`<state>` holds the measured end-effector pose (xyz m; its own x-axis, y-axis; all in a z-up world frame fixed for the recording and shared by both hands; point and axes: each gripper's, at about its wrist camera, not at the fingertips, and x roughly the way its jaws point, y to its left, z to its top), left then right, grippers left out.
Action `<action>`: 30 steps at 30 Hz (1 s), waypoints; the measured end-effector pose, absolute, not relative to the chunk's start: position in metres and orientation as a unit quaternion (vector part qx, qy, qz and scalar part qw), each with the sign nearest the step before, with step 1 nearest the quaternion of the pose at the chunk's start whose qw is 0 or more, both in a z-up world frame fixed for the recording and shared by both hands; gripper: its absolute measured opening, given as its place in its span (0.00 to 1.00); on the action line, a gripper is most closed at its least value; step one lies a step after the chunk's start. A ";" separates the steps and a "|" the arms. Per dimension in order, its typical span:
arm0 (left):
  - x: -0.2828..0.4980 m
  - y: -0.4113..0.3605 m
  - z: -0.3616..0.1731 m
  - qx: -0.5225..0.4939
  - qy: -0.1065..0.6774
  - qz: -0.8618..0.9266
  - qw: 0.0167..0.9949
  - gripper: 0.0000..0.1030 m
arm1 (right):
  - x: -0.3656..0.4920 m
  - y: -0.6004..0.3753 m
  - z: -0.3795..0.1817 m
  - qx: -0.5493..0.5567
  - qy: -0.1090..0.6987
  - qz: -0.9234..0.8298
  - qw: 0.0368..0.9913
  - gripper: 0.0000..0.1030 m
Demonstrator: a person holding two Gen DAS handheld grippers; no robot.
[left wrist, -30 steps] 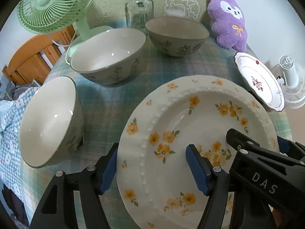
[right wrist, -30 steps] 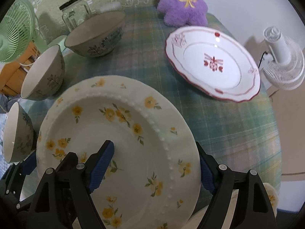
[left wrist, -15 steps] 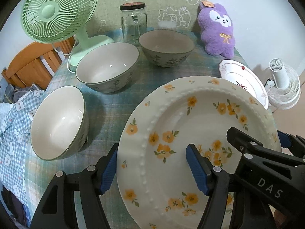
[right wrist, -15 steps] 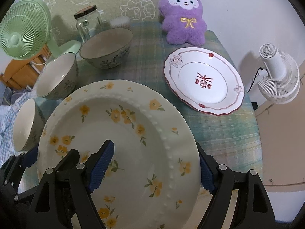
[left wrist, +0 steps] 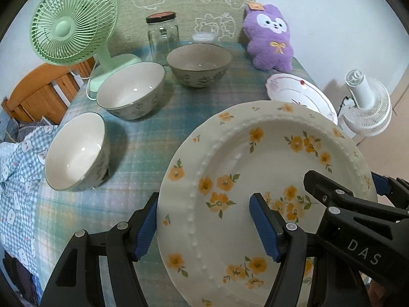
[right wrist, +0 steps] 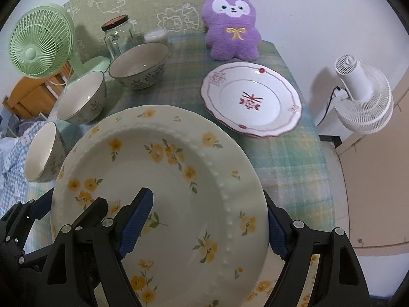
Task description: Organize plates and bowls
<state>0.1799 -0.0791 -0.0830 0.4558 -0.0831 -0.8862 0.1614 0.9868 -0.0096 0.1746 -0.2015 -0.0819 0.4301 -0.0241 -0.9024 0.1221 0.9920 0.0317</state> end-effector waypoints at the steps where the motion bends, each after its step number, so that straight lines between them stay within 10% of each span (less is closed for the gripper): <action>1: 0.177 -0.082 -0.084 0.040 0.518 -0.074 0.851 0.68 | 0.171 -0.204 -0.082 0.047 0.532 -0.045 0.844 0.81; 30: 0.096 -0.171 -0.108 0.057 0.525 -0.100 0.843 0.68 | 0.078 -0.293 -0.102 0.066 0.544 -0.071 0.833 0.81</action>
<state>0.0964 -0.1706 -0.1085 0.4285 -0.1085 -0.8970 0.2284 0.9735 -0.0086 0.0783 -0.2930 -0.1022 0.3976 -0.0466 -0.9164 0.1913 0.9810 0.0331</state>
